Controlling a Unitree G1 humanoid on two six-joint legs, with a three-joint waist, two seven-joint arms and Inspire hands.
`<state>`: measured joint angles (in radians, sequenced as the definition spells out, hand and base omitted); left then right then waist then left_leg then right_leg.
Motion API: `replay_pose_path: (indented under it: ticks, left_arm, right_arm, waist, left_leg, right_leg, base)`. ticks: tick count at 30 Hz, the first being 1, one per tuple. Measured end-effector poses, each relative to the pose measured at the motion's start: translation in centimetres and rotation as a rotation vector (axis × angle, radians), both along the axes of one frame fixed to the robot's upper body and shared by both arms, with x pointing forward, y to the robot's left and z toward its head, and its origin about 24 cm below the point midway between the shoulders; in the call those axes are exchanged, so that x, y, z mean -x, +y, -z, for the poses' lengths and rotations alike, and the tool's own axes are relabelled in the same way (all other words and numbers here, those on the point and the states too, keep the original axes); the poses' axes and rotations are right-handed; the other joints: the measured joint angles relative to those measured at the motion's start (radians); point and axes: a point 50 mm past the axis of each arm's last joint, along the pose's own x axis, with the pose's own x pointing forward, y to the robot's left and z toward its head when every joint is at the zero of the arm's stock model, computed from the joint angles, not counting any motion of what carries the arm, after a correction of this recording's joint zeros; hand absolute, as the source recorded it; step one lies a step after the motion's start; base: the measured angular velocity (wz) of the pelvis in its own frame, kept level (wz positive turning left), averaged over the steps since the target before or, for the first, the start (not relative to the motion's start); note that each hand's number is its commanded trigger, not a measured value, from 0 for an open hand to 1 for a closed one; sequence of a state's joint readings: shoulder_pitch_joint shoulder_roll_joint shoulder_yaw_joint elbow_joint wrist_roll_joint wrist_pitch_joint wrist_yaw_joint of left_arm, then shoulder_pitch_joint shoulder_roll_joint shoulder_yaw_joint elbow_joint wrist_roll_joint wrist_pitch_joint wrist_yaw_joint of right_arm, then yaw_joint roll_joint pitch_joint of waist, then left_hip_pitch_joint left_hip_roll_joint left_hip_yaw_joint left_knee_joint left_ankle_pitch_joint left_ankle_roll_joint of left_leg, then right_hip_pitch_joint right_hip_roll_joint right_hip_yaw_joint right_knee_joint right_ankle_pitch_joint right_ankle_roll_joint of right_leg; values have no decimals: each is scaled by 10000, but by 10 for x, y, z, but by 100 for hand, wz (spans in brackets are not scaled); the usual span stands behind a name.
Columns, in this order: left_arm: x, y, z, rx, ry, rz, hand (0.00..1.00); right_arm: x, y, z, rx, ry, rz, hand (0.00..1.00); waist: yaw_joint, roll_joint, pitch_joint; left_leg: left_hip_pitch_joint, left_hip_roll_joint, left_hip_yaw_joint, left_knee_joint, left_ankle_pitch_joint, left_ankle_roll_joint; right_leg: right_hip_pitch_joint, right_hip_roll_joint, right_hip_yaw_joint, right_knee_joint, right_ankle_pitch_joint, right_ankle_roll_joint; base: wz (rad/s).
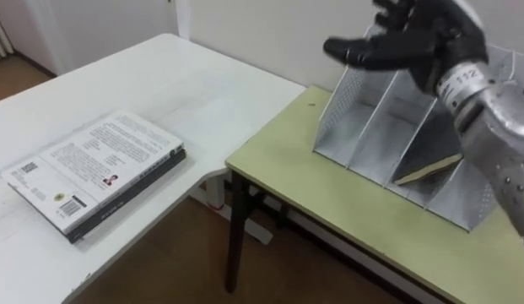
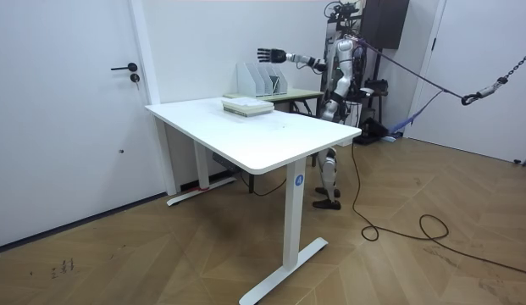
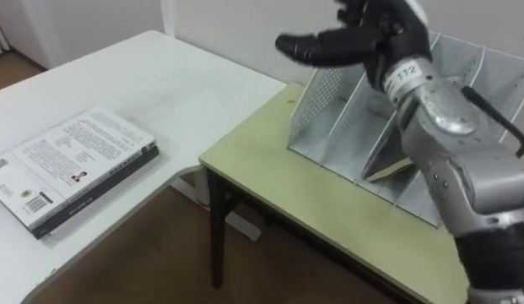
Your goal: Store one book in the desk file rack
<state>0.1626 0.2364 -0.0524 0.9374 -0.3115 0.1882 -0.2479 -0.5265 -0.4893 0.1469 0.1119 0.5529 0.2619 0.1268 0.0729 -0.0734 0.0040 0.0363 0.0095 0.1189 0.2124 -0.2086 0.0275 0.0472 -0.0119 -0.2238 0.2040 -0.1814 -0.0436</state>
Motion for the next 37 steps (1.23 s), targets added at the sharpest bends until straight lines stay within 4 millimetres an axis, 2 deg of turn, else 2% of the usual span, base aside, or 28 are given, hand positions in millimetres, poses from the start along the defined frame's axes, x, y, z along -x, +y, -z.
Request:
replay_pose_path:
  ticks: [2, 5, 9, 11, 13, 14, 15, 16, 19, 20, 21, 23, 26, 30, 32, 35, 37]
  left_arm:
    - [-4, 0, -1, 123, -106, 135, 0]
    - [-5, 2, -2, 285, -126, 364, 0]
    - [-9, 1, 0, 427, -78, 556, 0]
    - [-12, 0, 0, 434, -111, 653, 0]
    - [-12, 0, 0, 413, -101, 734, 0]
    - [-12, 0, 0, 396, -98, 769, 0]
    - [-12, -1, 0, 368, -137, 812, 0]
    - [-13, -2, 1, 348, -182, 794, 0]
    - [-8, -4, 4, 218, -25, 703, 0]
    - [-6, -5, 4, 217, -66, 587, 0]
    - [-4, -5, 4, 192, -79, 531, 0]
    - [-1, -5, 5, 27, -31, 390, 0]
    - [5, -2, 6, -231, -14, 300, 0]
    - [13, 0, 8, -272, 197, -107, 0]
    - [23, 3, 8, -315, 407, -565, 0]
    - [31, 11, 8, -696, 675, -513, 0]
    - [33, 14, 8, -941, 793, -363, 0]
  right_arm:
    - [13, 8, 26, 572, 701, -1085, 0]
    - [34, 23, 55, 1325, 1510, -2767, 0]
    - [58, 32, 89, 1860, 2663, -4173, 0]
    - [69, 27, 107, 2166, 3248, -4379, 0]
    - [84, 19, 136, 2708, 4304, -4268, 0]
    - [88, 17, 145, 2732, 4660, -4184, 0]
    - [97, 11, 163, 2722, 5423, -3960, 0]
    - [108, 5, 179, 3035, 6089, -3745, 0]
    - [145, -12, 226, 3973, 8076, -3222, 0]
    - [162, -20, 242, 4312, 8928, -2958, 0]
    - [170, -24, 250, 4460, 9344, -2839, 0]
    - [203, -45, 277, 5005, 11016, -2060, 0]
    - [230, -64, 293, 4618, 12083, -463, 0]
    - [254, -72, 305, 3355, 12830, 1310, 0]
    - [275, -76, 312, 2297, 13592, 2670, 0]
    - [291, -84, 314, 1641, 14112, 3785, 0]
    - [295, -87, 314, 1580, 14131, 4206, 0]
  waist:
    - [117, 20, -10]
    - [181, 15, -17]
    - [375, 40, -13]
    - [392, 39, -14]
    - [470, 53, -6]
    - [455, 102, 26]
    - [442, 100, 14]
    - [470, 180, 18]
    - [422, 283, -69]
    - [396, 366, -58]
    - [377, 405, -63]
    - [224, 568, -52]
    - [136, 612, -53]
    - [37, 631, -75]
    - [-162, 643, -66]
    - [-300, 652, -59]
    - [-482, 681, -52]
  left_leg:
    - [-136, 17, 15, -5, 1, 4]
    - [-110, 43, 67, 27, 1, -2]
    - [-52, 48, 182, 6, 1, -4]
    - [-23, 38, 186, -14, 0, -2]
    - [33, 27, 187, -74, 1, 1]
    - [29, 26, 188, -74, 1, 1]
    - [31, 25, 189, -75, -2, 5]
    - [19, 23, 189, -90, -4, 8]
    - [15, 17, 183, -153, -5, 10]
    - [8, 16, 197, -156, -5, 10]
    - [9, 13, 201, -157, -5, 10]
    - [56, -13, 178, -149, -4, 12]
    - [83, -10, 208, -131, -4, 12]
    - [182, -36, 206, -153, -4, 10]
    - [303, -55, 158, -174, -4, 12]
    - [317, -78, 159, -246, -8, 16]
    - [347, -96, 156, -254, -8, 17]
  right_leg:
    - [-135, 5, 3, 17, 37, -18]
    - [-139, 27, 31, 10, 38, -21]
    - [-136, 35, 142, 2, 40, -19]
    - [-104, 27, 145, -2, 44, -13]
    - [-65, 22, 165, 6, 45, -9]
    - [-63, 23, 169, 3, 47, -5]
    - [-66, 22, 176, 4, 48, -3]
    - [-86, 22, 182, 3, 49, -1]
    - [-71, 15, 169, 8, 48, 4]
    - [-71, 14, 176, -2, 47, 4]
    - [-70, 13, 180, -3, 47, 5]
    - [37, -7, 128, -52, 37, 17]
    - [85, 29, 229, -182, 20, 22]
    - [160, 37, 217, -314, 15, 28]
    - [360, 21, 155, -350, -20, 69]
    - [393, 8, 130, -347, -48, 94]
    - [421, -11, 85, -354, -60, 108]
  base:
    - [-4]
    - [-2]
    - [-9]
    - [0]
    - [0]
    - [0]
    - [0]
    - [0]
    - [0]
    - [0]
    - [0]
    - [7]
    - [-4]
    - [3]
    - [16]
    - [5]
    - [0]
